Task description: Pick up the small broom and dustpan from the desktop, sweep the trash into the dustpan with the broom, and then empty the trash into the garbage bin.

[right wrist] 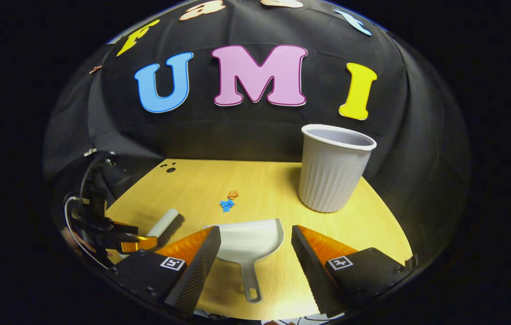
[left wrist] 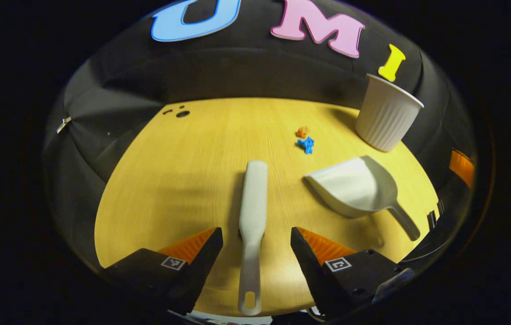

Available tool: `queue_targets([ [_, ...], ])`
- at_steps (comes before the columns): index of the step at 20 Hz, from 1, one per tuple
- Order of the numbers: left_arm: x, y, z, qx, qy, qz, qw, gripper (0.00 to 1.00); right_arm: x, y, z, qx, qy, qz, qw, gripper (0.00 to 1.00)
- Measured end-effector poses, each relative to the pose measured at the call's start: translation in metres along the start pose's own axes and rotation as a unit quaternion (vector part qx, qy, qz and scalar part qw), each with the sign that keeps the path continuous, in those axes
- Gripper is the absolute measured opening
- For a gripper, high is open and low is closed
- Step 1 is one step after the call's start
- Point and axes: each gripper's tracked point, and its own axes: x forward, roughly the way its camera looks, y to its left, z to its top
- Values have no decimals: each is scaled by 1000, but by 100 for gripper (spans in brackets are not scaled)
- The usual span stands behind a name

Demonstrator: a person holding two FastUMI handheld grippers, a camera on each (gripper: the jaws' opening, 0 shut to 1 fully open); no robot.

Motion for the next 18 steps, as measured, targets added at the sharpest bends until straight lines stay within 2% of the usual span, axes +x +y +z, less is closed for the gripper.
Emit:
queue_targets([
  [6, 31, 5, -16, 8, 67, 10, 998, 96, -6, -12, -7, 12, 5, -23, 1000, 98],
  [9, 40, 8, -12, 14, 70, 19, 997, 95, -8, -11, -12, 13, 10, -24, 1000, 98],
  [12, 47, 5, -15, 26, 80, 14, 996, 92, -8, -9, -16, 7, 16, -24, 1000, 98],
  [16, 54, 8, -19, 26, 89, 16, 996, 80, -9, -9, -21, 8, 25, -25, 999, 98],
  [18, 53, 10, -20, 31, 92, 15, 995, 70, -9, -9, -23, 10, 28, -26, 999, 98],
])
